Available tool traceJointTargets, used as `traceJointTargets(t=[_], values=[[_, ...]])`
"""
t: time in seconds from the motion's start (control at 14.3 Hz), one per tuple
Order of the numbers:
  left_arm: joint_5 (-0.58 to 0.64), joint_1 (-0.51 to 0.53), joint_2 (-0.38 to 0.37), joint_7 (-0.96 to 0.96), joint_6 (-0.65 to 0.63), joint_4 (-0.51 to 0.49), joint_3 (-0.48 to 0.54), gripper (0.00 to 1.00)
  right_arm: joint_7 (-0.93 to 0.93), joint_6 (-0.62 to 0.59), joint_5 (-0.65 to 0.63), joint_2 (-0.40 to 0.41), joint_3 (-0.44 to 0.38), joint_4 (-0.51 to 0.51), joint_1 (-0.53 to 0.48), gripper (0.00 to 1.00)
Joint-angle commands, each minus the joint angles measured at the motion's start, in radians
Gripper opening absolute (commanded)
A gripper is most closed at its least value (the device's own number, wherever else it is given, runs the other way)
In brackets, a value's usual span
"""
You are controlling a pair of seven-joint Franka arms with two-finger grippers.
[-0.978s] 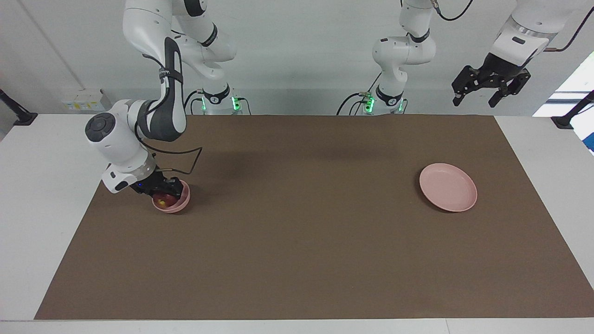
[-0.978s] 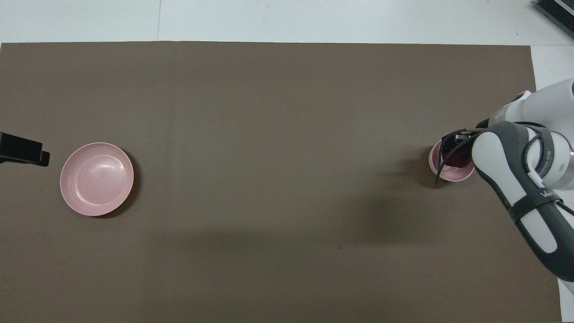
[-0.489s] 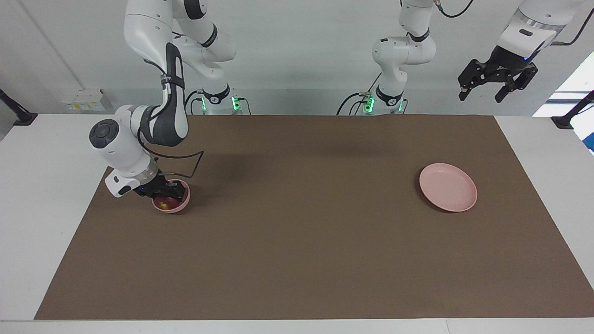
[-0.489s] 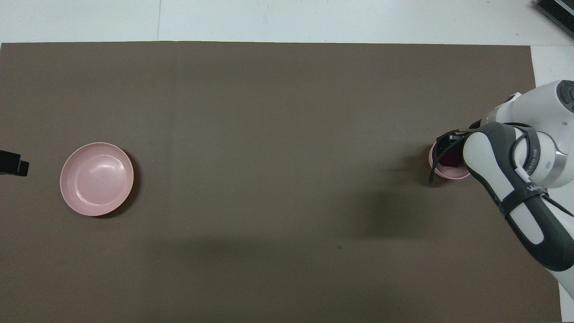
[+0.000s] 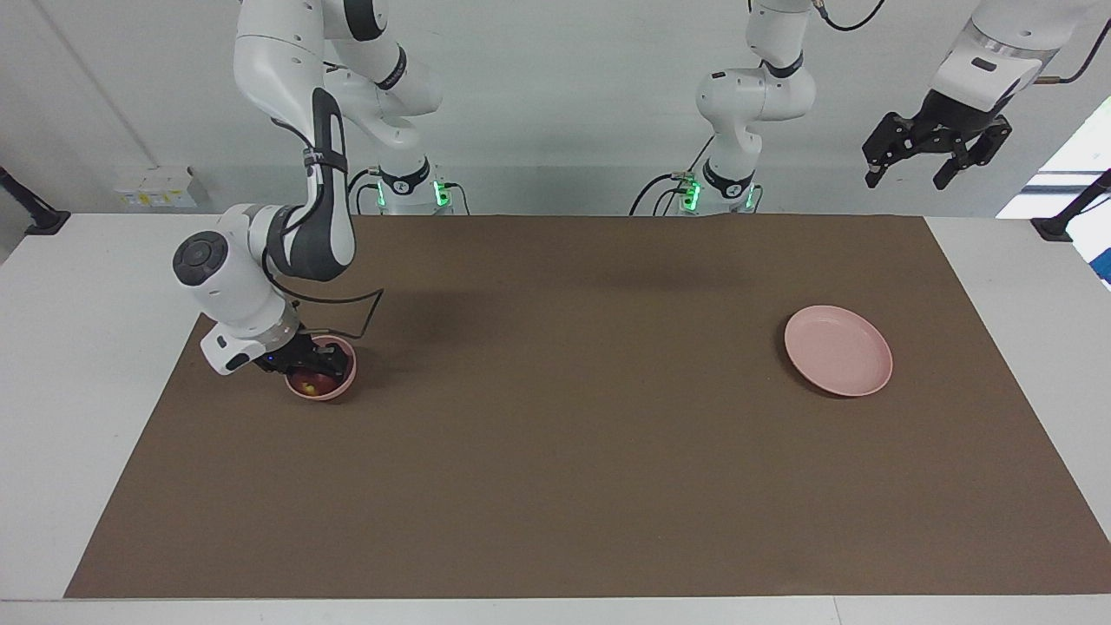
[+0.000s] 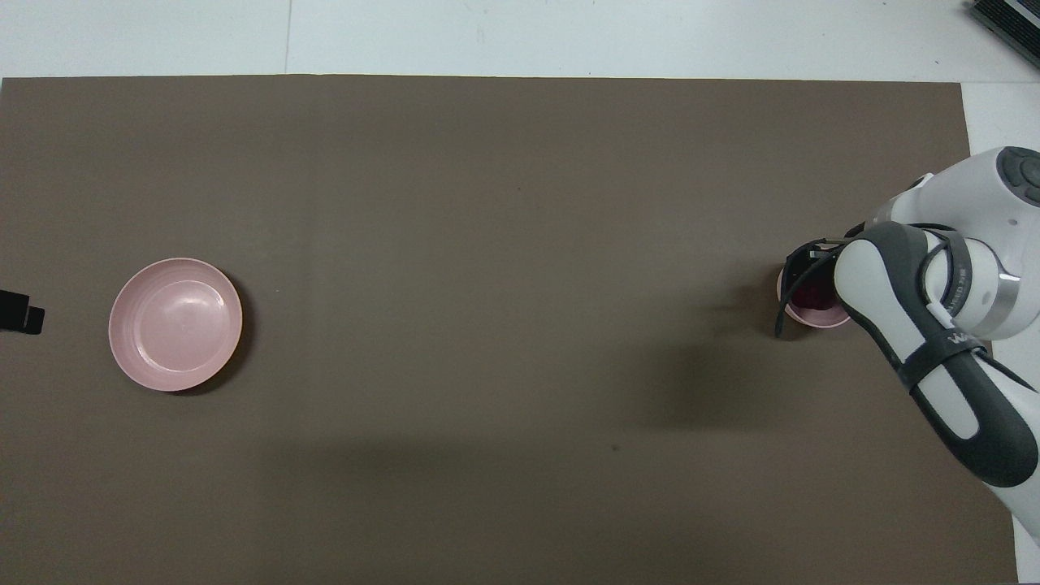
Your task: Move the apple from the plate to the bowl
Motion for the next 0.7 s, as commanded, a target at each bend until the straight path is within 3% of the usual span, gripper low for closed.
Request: traceJointTargets(t=[0.0,0.63], values=[[-0.003,0.033,-0.02,0.017,0.027,-0.029,-0.012,1.0,0.018,-0.038,-0.003,-0.02,0.004,-0.004,-0.008,0.0],[-0.029,0.035,0.062,0.017,-0.027,0.065,-0.019,1.0,0.015,0.004,-0.003,-0.02,0.006,-0.035,-0.012,0.0]])
